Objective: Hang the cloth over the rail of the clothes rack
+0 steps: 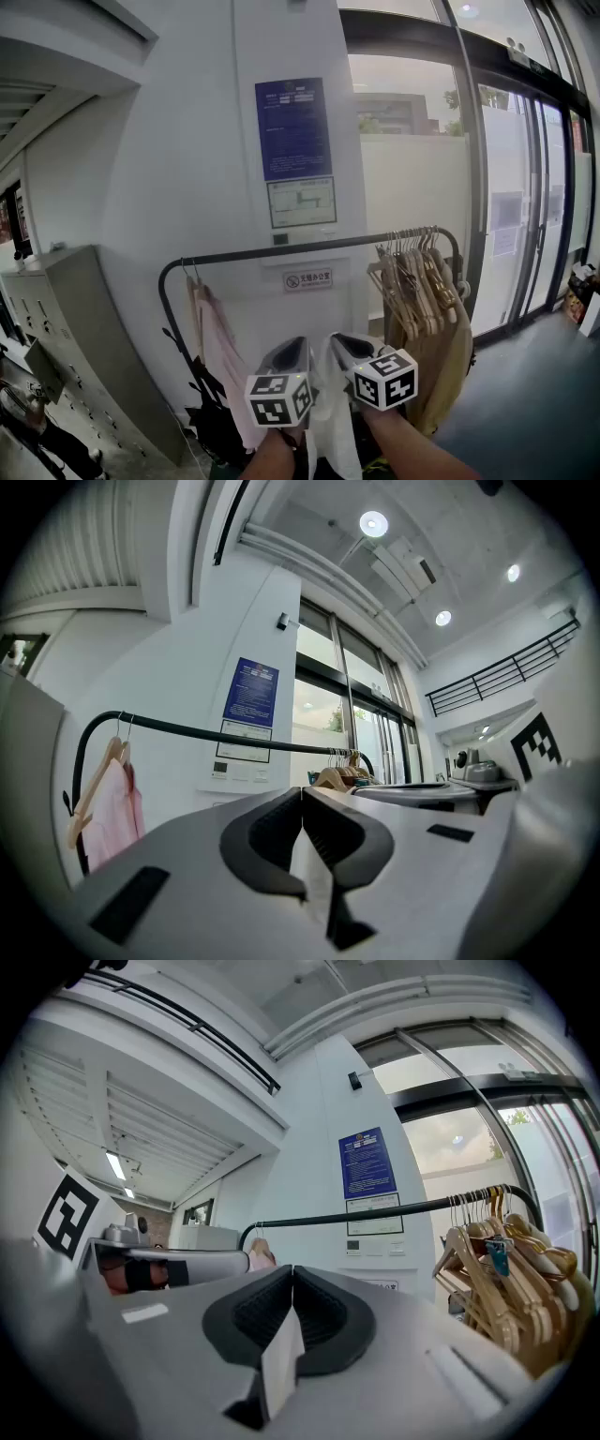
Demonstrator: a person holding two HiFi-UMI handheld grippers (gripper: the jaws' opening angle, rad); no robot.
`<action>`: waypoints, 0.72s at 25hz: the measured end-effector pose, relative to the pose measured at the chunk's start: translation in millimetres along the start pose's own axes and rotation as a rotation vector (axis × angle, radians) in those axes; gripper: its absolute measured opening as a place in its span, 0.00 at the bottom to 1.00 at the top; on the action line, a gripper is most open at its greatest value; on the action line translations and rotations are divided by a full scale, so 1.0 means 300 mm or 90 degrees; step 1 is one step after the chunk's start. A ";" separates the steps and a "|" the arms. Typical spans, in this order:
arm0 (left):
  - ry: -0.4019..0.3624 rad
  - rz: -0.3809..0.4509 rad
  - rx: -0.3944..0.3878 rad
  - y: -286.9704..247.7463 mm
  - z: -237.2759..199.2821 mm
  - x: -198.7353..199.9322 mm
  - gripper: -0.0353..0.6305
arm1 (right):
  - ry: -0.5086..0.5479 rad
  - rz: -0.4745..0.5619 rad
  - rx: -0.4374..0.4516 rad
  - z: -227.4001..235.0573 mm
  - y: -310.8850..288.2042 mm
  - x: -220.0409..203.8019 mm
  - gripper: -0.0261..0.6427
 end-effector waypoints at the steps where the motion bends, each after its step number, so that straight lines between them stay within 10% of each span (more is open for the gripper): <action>1: 0.003 0.000 -0.001 0.003 -0.003 0.001 0.07 | 0.002 0.001 -0.001 -0.003 0.001 0.004 0.05; 18: -0.006 0.001 -0.005 -0.005 -0.041 -0.005 0.07 | 0.014 0.013 0.000 0.009 -0.004 0.007 0.05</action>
Point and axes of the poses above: the fingertips, and each gripper's own axes: y backward along the fingers, z to its right, x out of its top, the point moved 2 cm from there along y, backward along the fingers, and after that the axes turned 13 degrees about -y, right-handed, at the moved point
